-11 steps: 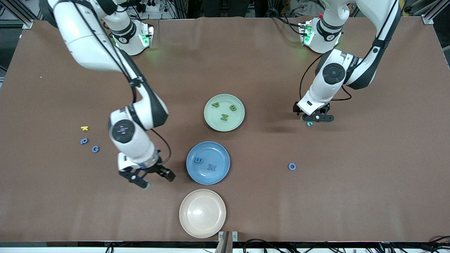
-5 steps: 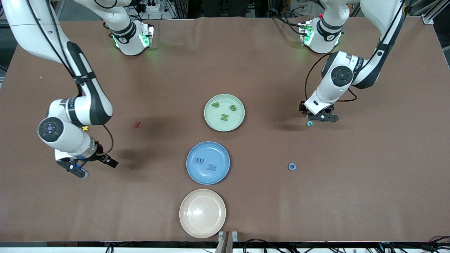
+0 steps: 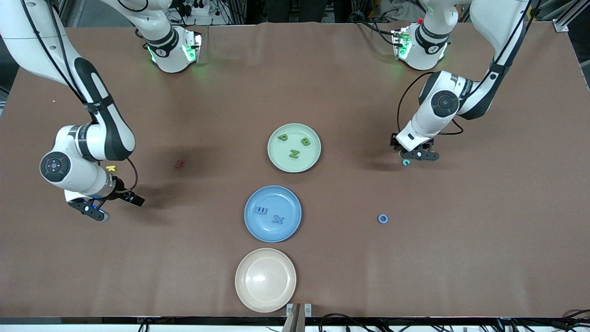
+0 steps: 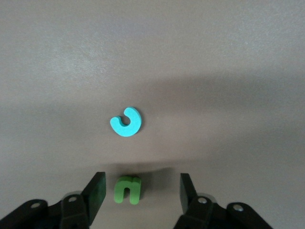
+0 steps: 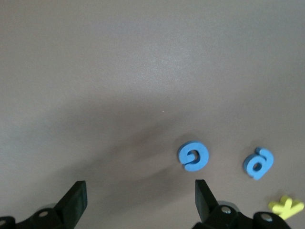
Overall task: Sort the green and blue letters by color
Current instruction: 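Grasp the green n with the left gripper while the right gripper grasps the G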
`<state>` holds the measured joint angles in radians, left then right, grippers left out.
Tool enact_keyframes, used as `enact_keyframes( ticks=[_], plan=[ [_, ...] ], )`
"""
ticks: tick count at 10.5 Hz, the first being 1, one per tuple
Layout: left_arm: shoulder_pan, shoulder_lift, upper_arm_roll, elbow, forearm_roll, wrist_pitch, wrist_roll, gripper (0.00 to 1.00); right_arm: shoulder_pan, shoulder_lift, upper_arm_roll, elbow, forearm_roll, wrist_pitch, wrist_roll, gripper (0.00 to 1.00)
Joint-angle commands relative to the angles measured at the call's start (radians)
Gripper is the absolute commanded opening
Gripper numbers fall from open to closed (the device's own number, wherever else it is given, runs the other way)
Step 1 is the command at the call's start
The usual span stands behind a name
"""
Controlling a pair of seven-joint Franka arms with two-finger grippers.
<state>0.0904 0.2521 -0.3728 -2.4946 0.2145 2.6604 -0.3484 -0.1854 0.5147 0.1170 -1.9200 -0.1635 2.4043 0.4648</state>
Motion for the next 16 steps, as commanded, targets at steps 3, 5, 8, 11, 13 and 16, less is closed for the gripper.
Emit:
enact_keyframes(
  ticks=[3,5,8,11,13,16],
  plan=[
    [0.015,0.021,-0.003,-0.006,0.002,0.029,0.078,0.64,-0.091,-0.039,0.013,-0.134,-0.002,0.125,-0.267,1.0],
    [0.077,0.023,-0.006,-0.004,0.002,0.029,0.174,0.64,-0.097,-0.033,0.013,-0.136,-0.002,0.147,-0.273,1.0],
    [0.101,0.033,-0.008,-0.003,0.002,0.029,0.206,0.6,-0.106,0.002,0.012,-0.136,-0.001,0.223,-0.272,1.0],
    [0.088,0.033,-0.009,0.002,0.0,0.027,0.174,0.61,-0.115,0.014,0.012,-0.134,0.001,0.24,-0.27,1.0],
    [0.074,0.039,-0.009,0.003,0.0,0.027,0.166,0.6,-0.117,0.04,0.012,-0.136,0.002,0.289,-0.259,1.0],
    [0.077,0.033,-0.009,0.011,0.0,0.019,0.178,0.6,-0.118,0.051,0.01,-0.136,0.007,0.292,-0.255,0.5]
  ],
)
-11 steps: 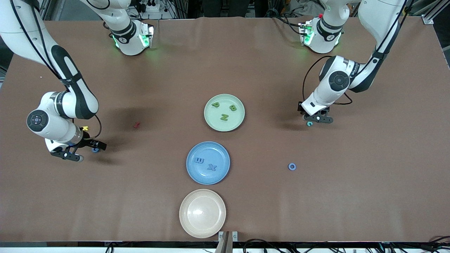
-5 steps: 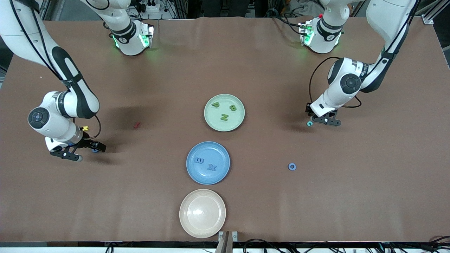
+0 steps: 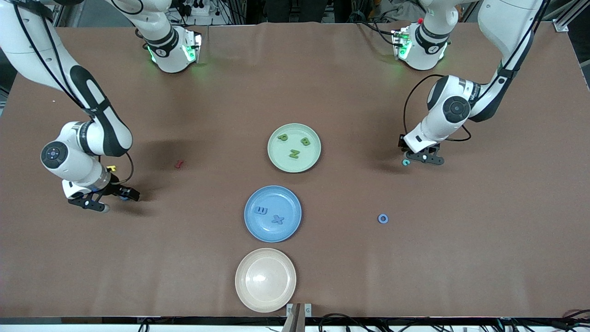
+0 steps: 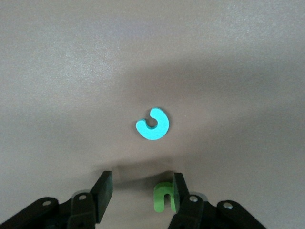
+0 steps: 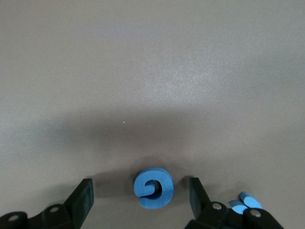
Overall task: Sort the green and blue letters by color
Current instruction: 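Grasp the green n with the left gripper while the right gripper grasps the G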
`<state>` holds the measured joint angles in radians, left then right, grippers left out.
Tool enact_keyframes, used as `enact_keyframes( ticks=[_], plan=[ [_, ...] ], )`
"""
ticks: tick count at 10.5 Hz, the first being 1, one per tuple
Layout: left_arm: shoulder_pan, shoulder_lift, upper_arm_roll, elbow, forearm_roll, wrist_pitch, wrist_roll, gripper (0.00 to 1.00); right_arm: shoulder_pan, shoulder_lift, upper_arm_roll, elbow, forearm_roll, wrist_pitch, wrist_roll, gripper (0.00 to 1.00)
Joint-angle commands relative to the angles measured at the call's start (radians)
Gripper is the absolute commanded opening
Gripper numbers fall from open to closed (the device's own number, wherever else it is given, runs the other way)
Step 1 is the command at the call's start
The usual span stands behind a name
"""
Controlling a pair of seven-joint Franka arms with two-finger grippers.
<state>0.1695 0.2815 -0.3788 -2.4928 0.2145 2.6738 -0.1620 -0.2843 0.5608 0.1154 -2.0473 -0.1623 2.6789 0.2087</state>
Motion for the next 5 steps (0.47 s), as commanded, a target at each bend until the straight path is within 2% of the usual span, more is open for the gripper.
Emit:
enact_keyframes(
  ticks=[1,3,5],
  plan=[
    [-0.002,0.001,-0.003,0.014,0.0,0.005,-0.01,0.59,-0.019,0.005,0.01,-0.008,0.006,0.016,0.003,0.3],
    [-0.002,-0.008,-0.005,0.025,0.0,-0.021,-0.014,0.59,-0.019,0.004,0.01,-0.008,0.007,0.01,0.02,0.21],
    [-0.002,-0.012,-0.015,0.034,0.0,-0.052,-0.017,0.59,-0.019,0.004,0.009,-0.01,0.007,0.007,0.026,0.19]
  ],
)
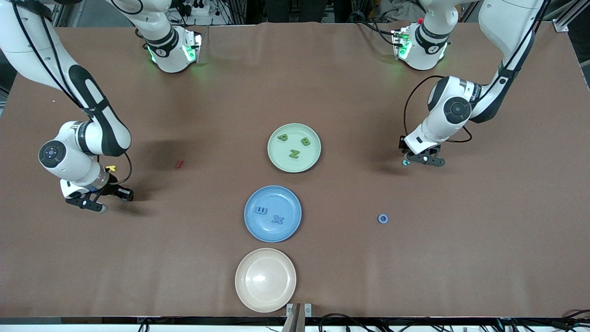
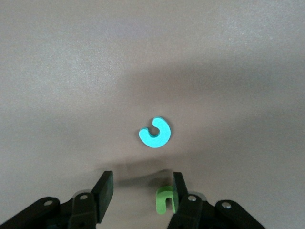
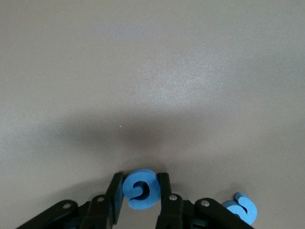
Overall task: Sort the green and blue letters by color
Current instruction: 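Place the n on the green plate while the right gripper places the G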
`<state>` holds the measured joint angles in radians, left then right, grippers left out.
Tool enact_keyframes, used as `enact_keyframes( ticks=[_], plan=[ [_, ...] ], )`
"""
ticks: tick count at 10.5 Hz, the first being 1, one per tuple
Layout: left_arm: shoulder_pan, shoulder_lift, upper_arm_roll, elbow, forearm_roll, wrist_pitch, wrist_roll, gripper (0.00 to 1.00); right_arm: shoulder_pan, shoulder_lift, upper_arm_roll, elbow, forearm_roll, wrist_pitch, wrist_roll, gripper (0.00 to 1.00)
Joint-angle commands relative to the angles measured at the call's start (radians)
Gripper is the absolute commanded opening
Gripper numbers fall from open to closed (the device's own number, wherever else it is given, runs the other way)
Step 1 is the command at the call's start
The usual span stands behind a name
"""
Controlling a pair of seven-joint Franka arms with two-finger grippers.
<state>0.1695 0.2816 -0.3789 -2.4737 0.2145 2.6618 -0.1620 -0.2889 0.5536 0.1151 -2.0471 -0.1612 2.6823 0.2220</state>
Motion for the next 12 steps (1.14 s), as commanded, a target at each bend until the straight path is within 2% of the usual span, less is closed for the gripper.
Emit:
enact_keyframes(
  ticks=[1,3,5,7,8,9,10,11,12],
  plan=[
    [-0.004,-0.01,-0.018,0.015,-0.003,-0.04,-0.027,0.59,-0.013,0.006,0.006,-0.01,0.006,-0.001,0.013,0.19],
    [-0.002,-0.01,-0.046,0.013,-0.004,-0.042,-0.072,0.58,0.006,-0.033,0.003,0.008,0.005,-0.056,0.051,0.19],
    [0.001,0.002,-0.051,0.007,-0.004,-0.042,-0.076,0.57,0.077,-0.066,0.003,0.085,0.008,-0.198,0.127,0.18],
    [-0.001,0.013,-0.051,0.006,-0.004,-0.042,-0.076,0.42,0.164,-0.066,0.006,0.165,0.011,-0.265,0.245,0.17],
    [-0.002,0.016,-0.051,0.005,-0.004,-0.042,-0.074,0.33,0.201,-0.063,0.006,0.195,0.052,-0.265,0.267,0.17],
    [-0.001,0.019,-0.051,0.005,-0.004,-0.042,-0.073,0.24,0.253,-0.057,0.005,0.231,0.098,-0.263,0.266,0.11],
    [-0.001,0.022,-0.051,0.005,-0.004,-0.042,-0.074,0.11,0.298,-0.052,0.005,0.258,0.106,-0.253,0.27,0.02],
    [-0.001,0.018,-0.051,0.009,-0.004,-0.042,-0.073,0.0,0.339,-0.028,0.005,0.309,0.112,-0.251,0.278,0.01],
    [0.001,0.005,-0.052,0.015,-0.004,-0.042,-0.077,0.0,0.377,0.003,0.005,0.356,0.133,-0.251,0.298,0.01]
  ],
)
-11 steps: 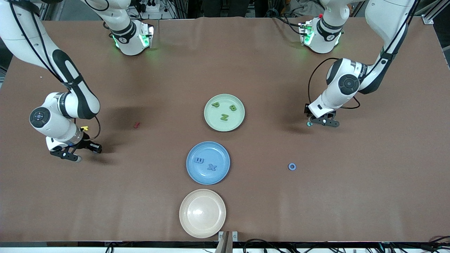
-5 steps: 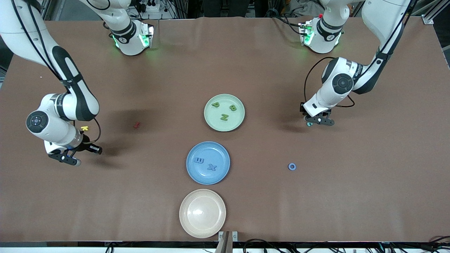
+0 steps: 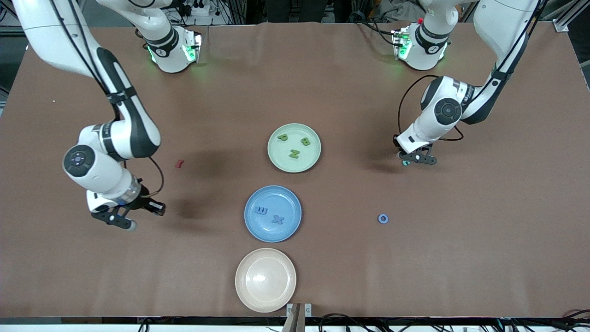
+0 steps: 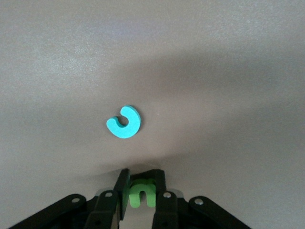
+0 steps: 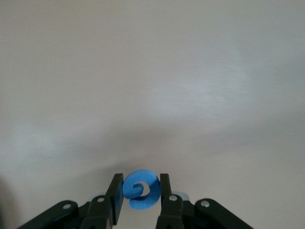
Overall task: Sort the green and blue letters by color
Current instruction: 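Place the n on the green plate while the right gripper places the G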
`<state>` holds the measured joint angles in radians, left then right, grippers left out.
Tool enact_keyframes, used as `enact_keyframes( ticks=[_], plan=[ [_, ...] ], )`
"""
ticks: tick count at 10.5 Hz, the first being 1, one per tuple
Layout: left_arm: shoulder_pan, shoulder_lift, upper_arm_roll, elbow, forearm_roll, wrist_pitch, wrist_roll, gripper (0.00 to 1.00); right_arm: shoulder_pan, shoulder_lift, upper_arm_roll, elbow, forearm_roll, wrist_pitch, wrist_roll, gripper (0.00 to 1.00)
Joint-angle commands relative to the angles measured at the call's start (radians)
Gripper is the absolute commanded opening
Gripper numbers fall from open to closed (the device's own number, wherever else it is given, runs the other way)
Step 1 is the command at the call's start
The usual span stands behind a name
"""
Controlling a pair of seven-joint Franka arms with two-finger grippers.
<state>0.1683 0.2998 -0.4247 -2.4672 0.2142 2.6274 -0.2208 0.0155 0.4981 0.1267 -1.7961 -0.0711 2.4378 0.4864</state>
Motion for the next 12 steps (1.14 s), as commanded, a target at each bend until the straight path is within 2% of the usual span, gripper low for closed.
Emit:
enact_keyframes(
  ticks=[1,3,5,7,10,11,12],
  plan=[
    [0.0,-0.033,-0.017,0.025,-0.004,-0.02,-0.023,0.0,0.116,0.094,-0.009,0.156,0.068,-0.005,0.043,0.02],
    [-0.006,-0.022,-0.093,0.153,-0.045,-0.168,-0.07,0.0,0.202,0.184,-0.012,0.268,0.091,0.006,0.116,0.02],
    [-0.019,0.007,-0.188,0.284,-0.07,-0.291,-0.199,0.0,0.299,0.241,-0.036,0.297,0.091,0.09,0.168,0.02],
    [-0.131,0.071,-0.204,0.399,-0.072,-0.346,-0.364,0.0,0.362,0.276,-0.05,0.319,0.091,0.164,0.24,0.04],
    [-0.336,0.23,-0.198,0.6,-0.055,-0.346,-0.68,0.0,0.412,0.322,-0.05,0.409,0.086,0.175,0.288,0.06],
    [-0.395,0.278,-0.192,0.663,-0.056,-0.346,-0.748,0.0,0.422,0.327,-0.045,0.422,0.088,0.187,0.29,0.15],
    [-0.439,0.318,-0.178,0.715,-0.056,-0.346,-0.797,0.0,0.432,0.327,-0.042,0.42,0.091,0.201,0.293,0.65]
  ],
)
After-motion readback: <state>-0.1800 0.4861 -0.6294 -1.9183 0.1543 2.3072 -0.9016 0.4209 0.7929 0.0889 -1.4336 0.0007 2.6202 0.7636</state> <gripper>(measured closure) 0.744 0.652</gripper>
